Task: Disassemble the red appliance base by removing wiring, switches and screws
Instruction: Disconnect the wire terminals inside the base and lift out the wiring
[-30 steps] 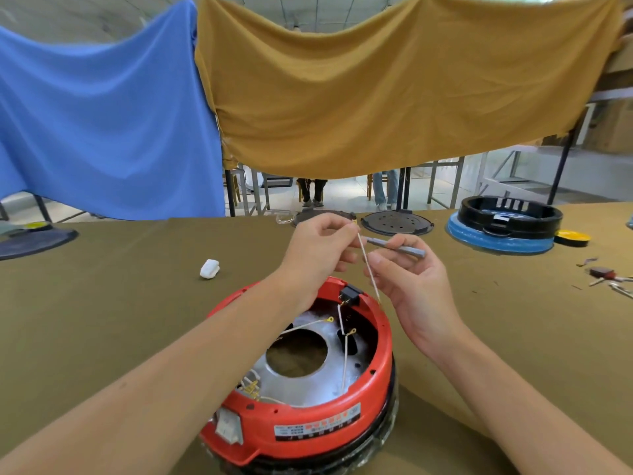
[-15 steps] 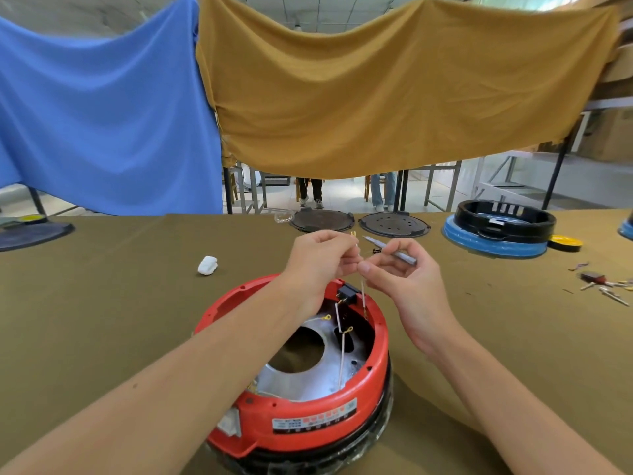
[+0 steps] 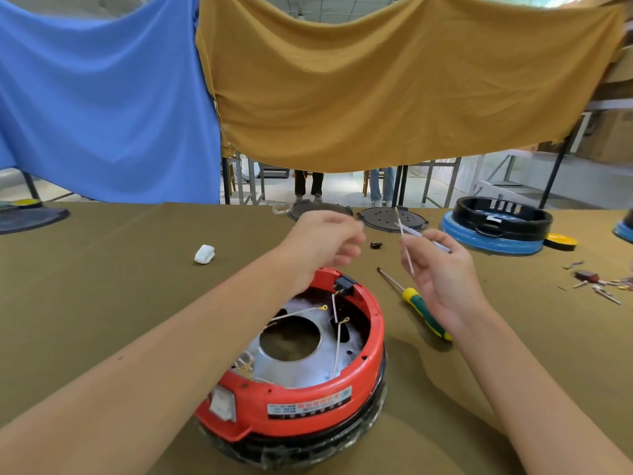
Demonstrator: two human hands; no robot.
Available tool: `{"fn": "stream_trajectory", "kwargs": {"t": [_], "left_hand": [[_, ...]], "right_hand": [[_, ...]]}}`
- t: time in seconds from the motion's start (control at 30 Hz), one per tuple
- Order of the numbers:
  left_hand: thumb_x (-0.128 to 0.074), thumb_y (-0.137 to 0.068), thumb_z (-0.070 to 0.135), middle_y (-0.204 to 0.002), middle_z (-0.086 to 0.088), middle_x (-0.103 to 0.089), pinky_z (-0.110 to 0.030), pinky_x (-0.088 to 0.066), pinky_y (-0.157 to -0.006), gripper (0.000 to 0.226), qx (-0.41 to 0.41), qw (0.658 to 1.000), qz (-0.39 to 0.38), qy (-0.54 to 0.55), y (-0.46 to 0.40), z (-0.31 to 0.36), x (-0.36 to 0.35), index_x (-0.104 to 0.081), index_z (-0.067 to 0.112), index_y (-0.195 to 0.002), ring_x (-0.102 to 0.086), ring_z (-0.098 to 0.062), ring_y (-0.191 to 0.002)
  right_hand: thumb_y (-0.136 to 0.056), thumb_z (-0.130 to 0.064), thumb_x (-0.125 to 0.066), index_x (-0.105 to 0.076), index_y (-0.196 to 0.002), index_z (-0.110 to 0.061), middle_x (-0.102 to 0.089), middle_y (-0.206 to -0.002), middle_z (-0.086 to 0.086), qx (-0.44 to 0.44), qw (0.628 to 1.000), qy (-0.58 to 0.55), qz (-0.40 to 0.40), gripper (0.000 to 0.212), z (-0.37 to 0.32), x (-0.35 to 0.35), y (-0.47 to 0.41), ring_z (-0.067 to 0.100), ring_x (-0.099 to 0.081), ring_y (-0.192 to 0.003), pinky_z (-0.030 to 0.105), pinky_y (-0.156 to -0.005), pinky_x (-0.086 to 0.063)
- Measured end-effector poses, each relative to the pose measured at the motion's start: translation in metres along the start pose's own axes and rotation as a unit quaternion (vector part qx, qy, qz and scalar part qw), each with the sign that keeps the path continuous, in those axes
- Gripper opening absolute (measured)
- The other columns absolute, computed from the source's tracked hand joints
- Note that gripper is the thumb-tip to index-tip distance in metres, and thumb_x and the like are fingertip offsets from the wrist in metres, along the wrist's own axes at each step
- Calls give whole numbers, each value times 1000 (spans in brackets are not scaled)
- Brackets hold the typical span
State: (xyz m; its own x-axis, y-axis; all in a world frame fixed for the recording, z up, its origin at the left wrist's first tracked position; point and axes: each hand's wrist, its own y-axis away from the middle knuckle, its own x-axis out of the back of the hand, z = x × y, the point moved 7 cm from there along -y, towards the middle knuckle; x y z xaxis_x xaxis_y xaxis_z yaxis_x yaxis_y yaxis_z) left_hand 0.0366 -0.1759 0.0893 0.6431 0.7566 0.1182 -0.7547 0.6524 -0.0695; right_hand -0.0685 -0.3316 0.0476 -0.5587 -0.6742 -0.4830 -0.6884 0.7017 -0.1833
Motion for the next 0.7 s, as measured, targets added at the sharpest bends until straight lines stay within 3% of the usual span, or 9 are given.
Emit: {"fn": "stream_trajectory", "kwargs": {"t": [0.07,0.13,0.23,0.3,0.33,0.43,0.5,0.63,0.7], "left_hand": [[-65,-93,21,-105,-1,-69,-21,-52,-69,21,-7,980,-13,-198,1,-6,16,-62,17,-113,-65,-9,-86],[-65,-91,23,-112,6,-63,-20,-44,-78,23,-25,924,-15,-380,4,-11,38,-62,21,-114,-59,-6,-94],[-61,-91,27,-131,-3,-52,-32,-43,-98,36,18,863,9,-505,9,-22,76,-55,23,-127,-53,-18,-117],[-57,-92,26,-139,-8,-47,-40,-42,-105,42,58,851,7,-522,13,-29,96,-48,25,-133,-49,-25,-125],[-55,-93,26,-138,-8,-46,-41,-43,-104,42,81,851,0,-520,16,-33,104,-46,27,-134,-51,-25,-123],[-51,-92,28,-124,-4,-54,-38,-56,-83,29,163,864,-21,-476,31,-48,123,-49,35,-120,-68,-25,-97],[-47,-91,24,-114,-5,-58,-35,-57,-71,24,179,866,-27,-467,39,-54,129,-54,37,-110,-70,-27,-91],[-41,-88,7,-122,-3,-58,-44,-53,-92,40,139,886,-13,-442,42,-57,131,-60,37,-106,-63,-21,-102],[-42,-90,3,-122,-3,-59,-45,-53,-93,42,123,900,-16,-418,43,-54,131,-63,35,-106,-65,-21,-102]], "right_hand": [[-80,6,-74,-57,-90,-14,-68,-94,14,-24,993,109,42,28,5,16,-6,21,-66,-79,31,-76,-58],[-77,7,-75,-58,-89,-14,-67,-89,13,-44,977,201,58,29,14,22,-9,21,-64,-74,34,-74,-58],[-80,-4,-78,-58,-91,-14,-66,-92,7,-18,930,359,73,25,17,26,-11,20,-67,-72,37,-75,-61],[-87,-12,-73,-58,-92,-19,-66,-92,5,32,902,417,105,17,8,28,-12,21,-67,-83,40,-79,-59],[-90,-13,-69,-58,-93,-20,-67,-91,5,51,908,398,117,13,4,29,-12,21,-67,-86,37,-78,-59],[-98,-17,-58,-61,-98,-19,-72,-88,5,64,945,297,121,4,0,27,-9,17,-68,-80,27,-69,-55],[-102,-20,-52,-62,-99,-19,-73,-86,5,78,953,275,99,10,-3,19,-6,16,-67,-75,26,-67,-53],[-105,-22,-47,-65,-105,-15,-75,-88,6,109,965,238,-6,19,-1,-7,5,15,-66,-72,25,-63,-55],[-105,-23,-46,-67,-111,-16,-76,-90,7,105,969,217,-58,22,3,-19,12,14,-66,-72,25,-64,-56]]}}
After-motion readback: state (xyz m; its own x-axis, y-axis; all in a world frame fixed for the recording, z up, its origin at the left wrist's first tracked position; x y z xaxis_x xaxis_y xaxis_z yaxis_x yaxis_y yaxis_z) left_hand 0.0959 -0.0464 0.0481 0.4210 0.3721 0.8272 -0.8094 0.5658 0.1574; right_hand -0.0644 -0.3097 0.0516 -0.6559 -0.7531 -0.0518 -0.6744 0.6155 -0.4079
